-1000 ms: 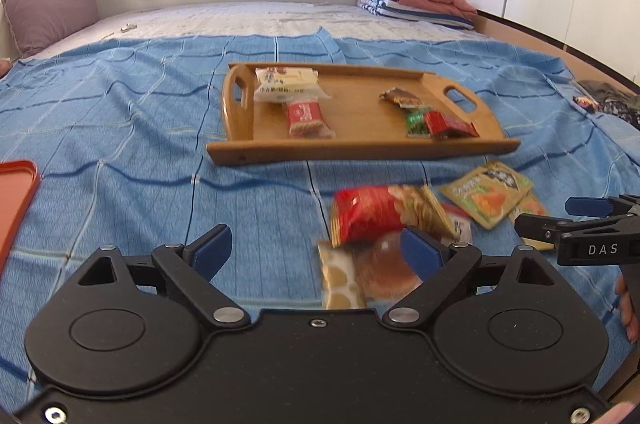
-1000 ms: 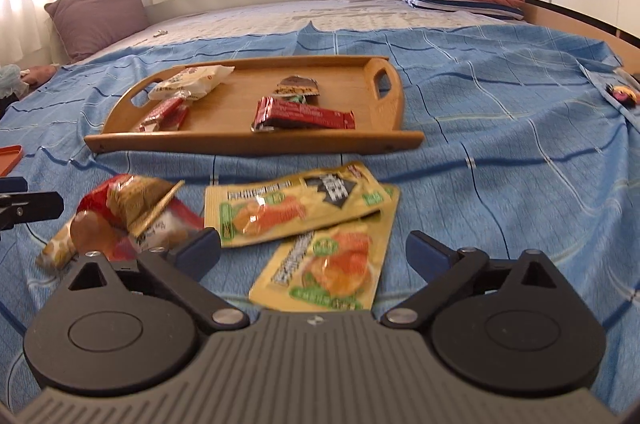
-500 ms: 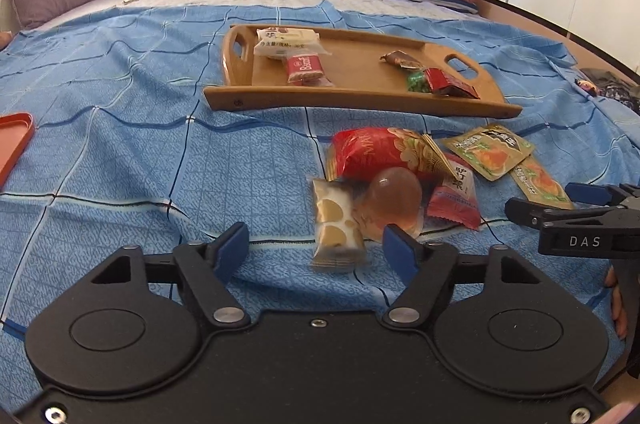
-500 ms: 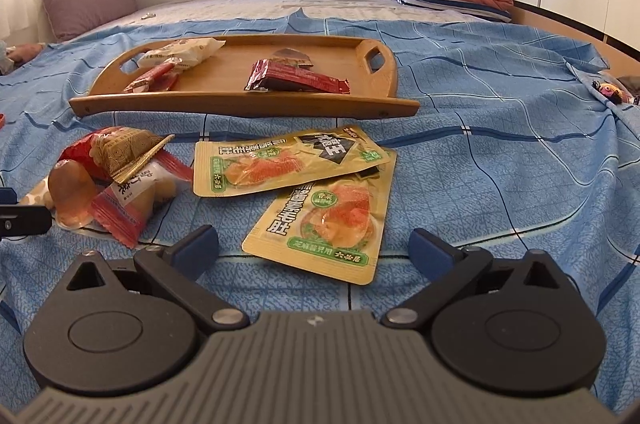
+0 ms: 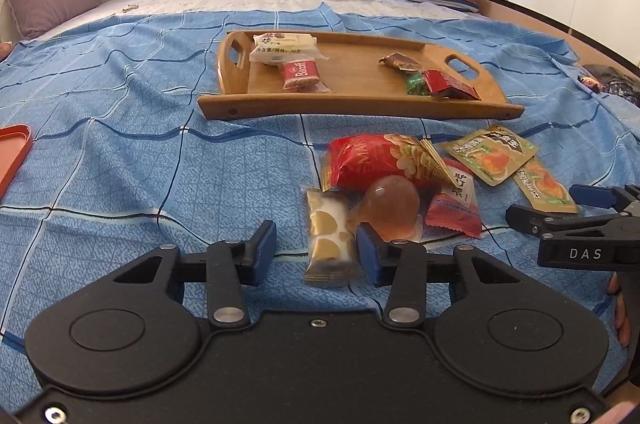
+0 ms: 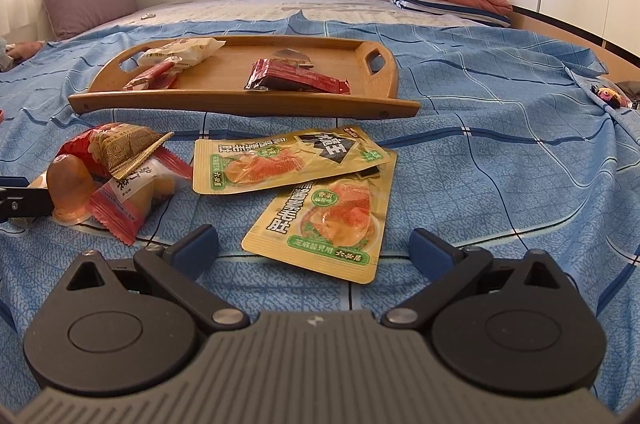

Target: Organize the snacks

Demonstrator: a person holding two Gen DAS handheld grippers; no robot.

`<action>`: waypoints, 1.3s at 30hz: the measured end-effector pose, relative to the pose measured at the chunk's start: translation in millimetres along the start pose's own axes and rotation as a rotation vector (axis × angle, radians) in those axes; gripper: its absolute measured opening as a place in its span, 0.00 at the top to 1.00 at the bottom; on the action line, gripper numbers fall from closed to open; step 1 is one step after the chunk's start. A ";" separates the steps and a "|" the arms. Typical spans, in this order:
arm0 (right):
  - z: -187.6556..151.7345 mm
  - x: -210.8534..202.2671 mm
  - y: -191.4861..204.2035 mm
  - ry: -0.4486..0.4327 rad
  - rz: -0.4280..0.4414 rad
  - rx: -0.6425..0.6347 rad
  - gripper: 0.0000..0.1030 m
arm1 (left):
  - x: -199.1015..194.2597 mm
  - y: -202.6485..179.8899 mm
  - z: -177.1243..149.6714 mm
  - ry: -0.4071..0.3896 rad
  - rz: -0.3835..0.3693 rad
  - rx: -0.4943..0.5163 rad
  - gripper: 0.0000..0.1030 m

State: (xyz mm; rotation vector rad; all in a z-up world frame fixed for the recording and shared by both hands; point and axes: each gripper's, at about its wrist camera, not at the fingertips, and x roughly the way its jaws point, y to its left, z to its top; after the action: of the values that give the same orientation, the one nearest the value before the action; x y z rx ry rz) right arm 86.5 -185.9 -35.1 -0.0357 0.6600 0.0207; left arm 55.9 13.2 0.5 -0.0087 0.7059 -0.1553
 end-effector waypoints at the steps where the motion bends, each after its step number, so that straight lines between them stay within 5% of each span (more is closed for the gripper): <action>1: -0.2 0.1 0.0 0.000 0.000 0.000 0.00 | 0.5 -0.3 0.1 0.001 0.002 0.002 0.59; 26: 31.9 38.2 -3.8 0.086 0.012 0.053 0.00 | 10.9 0.7 4.9 0.025 0.012 -0.013 0.59; 31: 35.2 43.3 -5.5 0.088 0.017 0.067 0.00 | 11.4 0.8 6.7 0.025 0.017 -0.022 0.66; 33: 34.6 40.3 -5.9 0.075 0.016 0.070 0.03 | 11.0 1.6 8.6 0.029 0.013 -0.031 0.77; 39: 29.6 23.8 -11.6 0.018 -0.005 0.094 0.29 | 10.8 5.9 13.0 0.039 -0.008 -0.068 0.79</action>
State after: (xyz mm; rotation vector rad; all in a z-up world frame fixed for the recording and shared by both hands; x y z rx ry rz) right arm 123.7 -196.1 -26.1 0.0533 0.6784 -0.0152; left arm 73.3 17.0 3.1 -0.0733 0.7504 -0.1393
